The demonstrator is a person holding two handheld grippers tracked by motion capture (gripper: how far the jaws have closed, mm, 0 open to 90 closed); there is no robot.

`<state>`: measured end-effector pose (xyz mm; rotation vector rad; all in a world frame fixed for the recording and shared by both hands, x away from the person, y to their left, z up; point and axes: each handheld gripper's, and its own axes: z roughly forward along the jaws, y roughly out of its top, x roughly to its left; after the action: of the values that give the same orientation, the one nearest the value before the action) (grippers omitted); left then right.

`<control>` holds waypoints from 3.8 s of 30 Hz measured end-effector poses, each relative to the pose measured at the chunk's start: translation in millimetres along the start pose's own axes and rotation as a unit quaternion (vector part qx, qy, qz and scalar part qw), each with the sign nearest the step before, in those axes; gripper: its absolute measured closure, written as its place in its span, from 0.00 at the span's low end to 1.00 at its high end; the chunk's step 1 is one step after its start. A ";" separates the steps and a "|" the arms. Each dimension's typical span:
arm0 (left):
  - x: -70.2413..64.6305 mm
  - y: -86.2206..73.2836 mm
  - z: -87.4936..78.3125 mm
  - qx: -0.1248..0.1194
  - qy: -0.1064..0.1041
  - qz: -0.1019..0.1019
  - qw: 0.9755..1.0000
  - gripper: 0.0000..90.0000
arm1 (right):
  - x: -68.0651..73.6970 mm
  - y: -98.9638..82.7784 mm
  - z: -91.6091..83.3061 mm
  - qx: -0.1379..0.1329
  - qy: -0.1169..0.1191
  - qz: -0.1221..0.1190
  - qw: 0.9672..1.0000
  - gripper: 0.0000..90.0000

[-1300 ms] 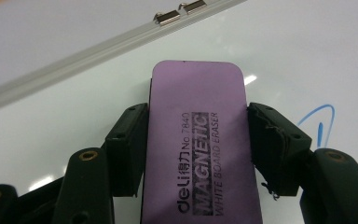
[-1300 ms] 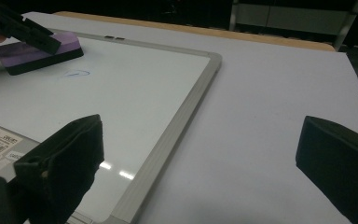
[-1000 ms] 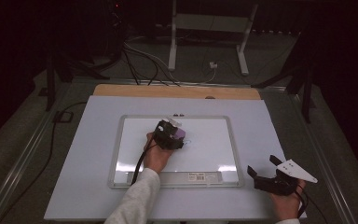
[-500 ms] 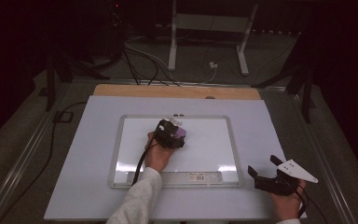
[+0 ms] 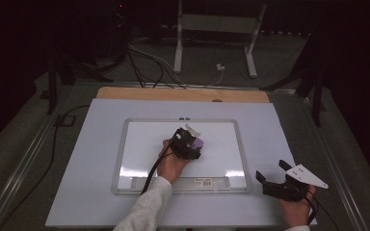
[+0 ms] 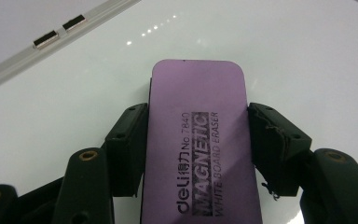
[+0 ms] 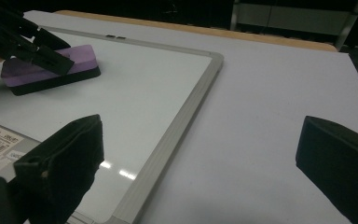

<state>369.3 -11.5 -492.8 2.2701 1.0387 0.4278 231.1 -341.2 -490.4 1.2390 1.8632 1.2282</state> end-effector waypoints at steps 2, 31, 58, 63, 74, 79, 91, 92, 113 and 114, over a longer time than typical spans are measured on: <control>3.5 0.4 0.6 -0.001 0.014 -0.002 1.000 0.47 | -0.5 -0.1 -0.4 -0.001 0.000 0.001 1.000 0.01; -11.9 2.8 3.5 -0.006 -0.015 -0.006 1.000 0.47 | -0.8 0.1 -1.1 -0.001 -0.001 0.002 1.000 0.01; 38.5 -10.4 -5.3 0.001 0.071 -0.088 0.994 0.47 | -1.2 -0.2 -2.3 -0.003 0.001 0.003 1.000 0.01; 44.2 -12.9 -12.5 -0.010 0.072 -0.099 0.992 0.47 | -1.0 -0.1 -1.0 -0.002 0.001 0.004 1.000 0.01; 48.7 -13.4 -25.8 -0.027 0.077 -0.104 0.991 0.47 | -1.6 -0.2 -1.7 -0.003 0.000 0.004 1.000 0.01; 50.2 -14.2 -30.2 -0.033 0.079 -0.109 0.990 0.47 | -2.1 -0.1 -1.8 -0.003 -0.001 0.005 1.000 0.01; 58.9 -19.0 -43.6 -0.046 0.083 -0.126 0.987 0.47 | -2.0 -0.4 -2.9 -0.004 -0.003 0.005 1.000 0.01; 60.0 -19.7 -44.7 -0.045 0.084 -0.126 0.988 0.47 | -1.6 -0.5 -2.6 -0.003 -0.002 0.005 1.000 0.01; 93.6 -32.4 -47.7 -0.045 0.109 -0.159 0.980 0.47 | -2.4 -0.7 -2.8 -0.003 -0.003 0.006 1.000 0.01; 96.2 -33.2 -47.2 -0.045 0.115 -0.160 0.979 0.47 | -2.3 -0.6 -2.7 -0.002 -0.003 0.006 1.000 0.01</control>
<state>388.0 97.4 -473.7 1.9599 1.4439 0.5943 229.5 -344.4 -489.9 1.2514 1.8505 1.2341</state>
